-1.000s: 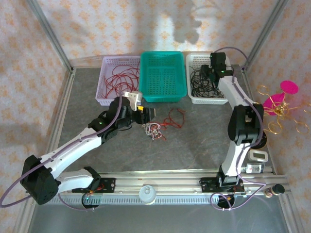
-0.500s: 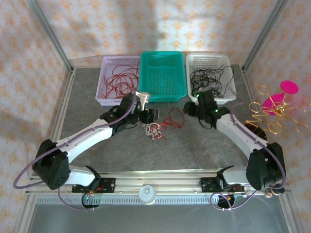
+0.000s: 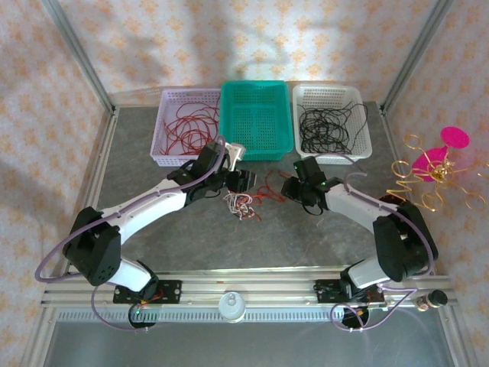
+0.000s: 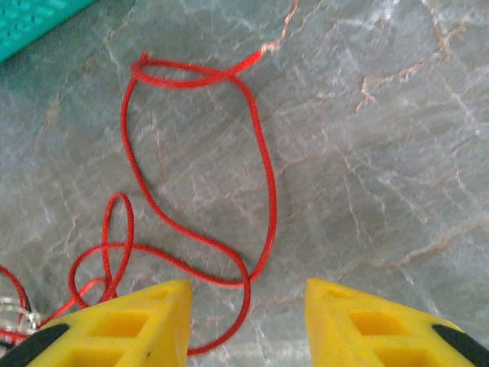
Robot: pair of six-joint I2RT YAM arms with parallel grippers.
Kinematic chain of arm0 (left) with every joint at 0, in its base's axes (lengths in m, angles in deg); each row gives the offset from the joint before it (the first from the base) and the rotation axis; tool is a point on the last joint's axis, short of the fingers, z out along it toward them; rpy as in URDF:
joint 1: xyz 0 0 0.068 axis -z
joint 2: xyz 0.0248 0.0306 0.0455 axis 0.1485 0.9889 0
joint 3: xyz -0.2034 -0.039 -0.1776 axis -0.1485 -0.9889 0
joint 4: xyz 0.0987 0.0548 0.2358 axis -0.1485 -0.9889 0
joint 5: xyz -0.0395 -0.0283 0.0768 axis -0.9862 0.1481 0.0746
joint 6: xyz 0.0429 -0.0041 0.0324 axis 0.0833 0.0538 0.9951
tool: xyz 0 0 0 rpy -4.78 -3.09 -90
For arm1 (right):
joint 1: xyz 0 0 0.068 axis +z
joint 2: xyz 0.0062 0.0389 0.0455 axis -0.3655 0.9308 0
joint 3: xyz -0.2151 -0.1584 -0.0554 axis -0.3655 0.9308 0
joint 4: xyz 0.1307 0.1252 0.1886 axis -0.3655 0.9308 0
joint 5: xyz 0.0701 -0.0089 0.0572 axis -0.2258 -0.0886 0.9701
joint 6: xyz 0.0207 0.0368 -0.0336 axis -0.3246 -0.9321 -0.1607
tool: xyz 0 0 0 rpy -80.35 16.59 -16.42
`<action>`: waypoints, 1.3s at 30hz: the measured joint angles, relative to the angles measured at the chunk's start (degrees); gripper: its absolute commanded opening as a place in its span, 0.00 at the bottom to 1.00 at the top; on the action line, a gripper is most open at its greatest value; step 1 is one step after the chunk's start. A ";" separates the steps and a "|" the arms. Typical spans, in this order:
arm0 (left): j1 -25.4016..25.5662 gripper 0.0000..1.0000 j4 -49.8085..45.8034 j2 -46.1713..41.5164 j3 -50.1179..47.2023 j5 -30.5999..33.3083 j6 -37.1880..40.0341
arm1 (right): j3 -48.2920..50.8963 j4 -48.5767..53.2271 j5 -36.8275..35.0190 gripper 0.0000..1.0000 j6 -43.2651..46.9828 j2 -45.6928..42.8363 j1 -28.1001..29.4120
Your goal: Untangle the cables
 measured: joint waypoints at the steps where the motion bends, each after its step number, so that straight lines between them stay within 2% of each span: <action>1: 0.00 0.66 -0.02 0.00 0.00 -0.02 0.07 | -0.44 -0.46 -0.37 0.41 0.20 0.66 0.00; 9: 0.00 0.66 0.02 0.00 -0.02 -0.20 0.44 | -5.86 -3.67 -2.03 0.33 5.73 7.87 0.00; 15: 0.00 0.66 -0.28 0.00 -0.02 -0.20 0.94 | -6.23 -4.72 -3.41 0.32 7.69 11.56 0.00; 19: 0.00 0.66 -0.37 0.00 -0.02 -0.20 1.18 | -5.97 -6.21 -4.07 0.21 8.61 13.09 0.00; 25: 0.00 0.66 -0.50 0.00 -0.02 -0.46 2.25 | -5.92 -7.63 -5.79 0.14 9.31 15.26 0.13; 27: 0.00 0.66 -0.33 0.00 -0.02 -0.63 2.45 | -5.88 -7.76 -6.58 0.14 9.27 15.34 0.17; 30: 0.00 0.66 -0.31 0.22 0.24 -1.27 2.64 | -5.77 -7.78 -7.76 0.21 9.29 15.34 0.17; 33: 0.00 0.66 0.11 1.46 1.57 -1.73 2.82 | -5.73 -7.52 -8.28 0.23 9.64 14.97 0.28; 39: 0.00 0.67 1.22 2.38 1.73 -2.56 2.82 | -5.51 -4.57 -8.59 0.28 8.98 11.13 0.68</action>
